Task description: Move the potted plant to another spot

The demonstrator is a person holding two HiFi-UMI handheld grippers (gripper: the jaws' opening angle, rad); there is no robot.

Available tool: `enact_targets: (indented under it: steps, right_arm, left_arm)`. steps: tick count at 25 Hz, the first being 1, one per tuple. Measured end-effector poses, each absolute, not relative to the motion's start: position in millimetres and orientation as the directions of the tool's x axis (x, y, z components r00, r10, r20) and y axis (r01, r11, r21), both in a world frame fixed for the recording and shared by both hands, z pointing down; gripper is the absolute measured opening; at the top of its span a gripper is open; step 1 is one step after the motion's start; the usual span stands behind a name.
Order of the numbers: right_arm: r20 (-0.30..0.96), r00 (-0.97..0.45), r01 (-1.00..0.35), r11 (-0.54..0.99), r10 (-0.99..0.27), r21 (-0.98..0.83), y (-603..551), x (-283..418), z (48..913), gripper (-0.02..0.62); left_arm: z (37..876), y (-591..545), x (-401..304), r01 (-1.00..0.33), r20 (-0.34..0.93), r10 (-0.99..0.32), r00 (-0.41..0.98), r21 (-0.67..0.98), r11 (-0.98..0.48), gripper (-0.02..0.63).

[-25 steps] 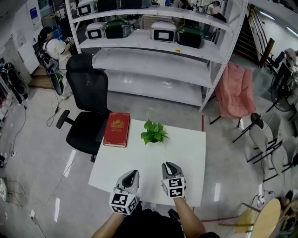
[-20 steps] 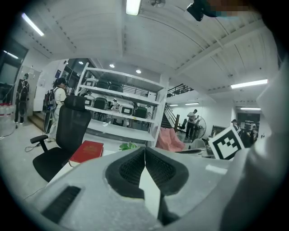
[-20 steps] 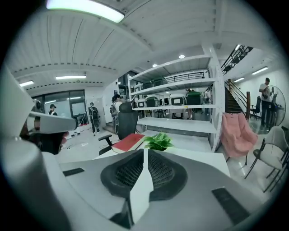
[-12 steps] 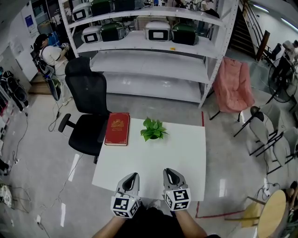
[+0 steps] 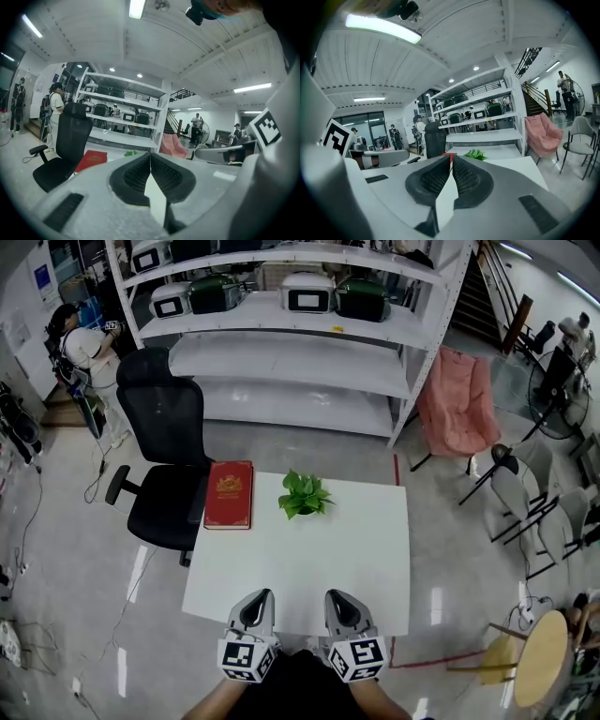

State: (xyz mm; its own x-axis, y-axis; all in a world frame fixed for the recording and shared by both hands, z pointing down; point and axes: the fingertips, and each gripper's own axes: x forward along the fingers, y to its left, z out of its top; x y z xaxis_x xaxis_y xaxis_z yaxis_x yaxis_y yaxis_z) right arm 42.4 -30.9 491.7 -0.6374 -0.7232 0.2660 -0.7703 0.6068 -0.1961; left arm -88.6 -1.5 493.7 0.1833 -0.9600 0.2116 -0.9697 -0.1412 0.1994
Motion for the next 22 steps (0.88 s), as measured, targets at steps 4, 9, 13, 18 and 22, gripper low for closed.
enact_targets:
  steps: [4,9,13,18,22]
  right_arm:
    - [0.264,-0.632,-0.774,0.609,-0.729,-0.172,-26.9,38.0,491.1,0.018]
    - [0.274,-0.616,-0.787,0.594,-0.739,-0.166,-25.7,38.3,489.5,0.012]
    - [0.280,-0.613,-0.789,0.592,-0.739,-0.166,-22.0,37.7,489.5,0.012]
    - [0.284,-0.611,-0.791,0.589,-0.739,-0.167,-18.6,37.4,489.5,0.012]
    - [0.274,-0.616,-0.786,0.595,-0.738,-0.165,-17.4,35.3,490.2,0.012]
  left_arm:
    - [494.3,-2.2,-86.9,-0.964,0.206,-0.954,0.218,0.197,-0.178,0.017]
    - [493.8,-1.8,-83.5,-0.958,0.198,-0.949,0.244,0.204,-0.204,0.017]
    - [492.7,1.5,-82.2,-0.954,0.195,-0.948,0.252,0.213,-0.210,0.017]
    - [491.8,5.0,-84.1,-0.954,0.193,-0.948,0.254,0.210,-0.213,0.017]
    - [492.6,5.6,-85.6,-0.953,0.191,-0.947,0.256,0.212,-0.215,0.017]
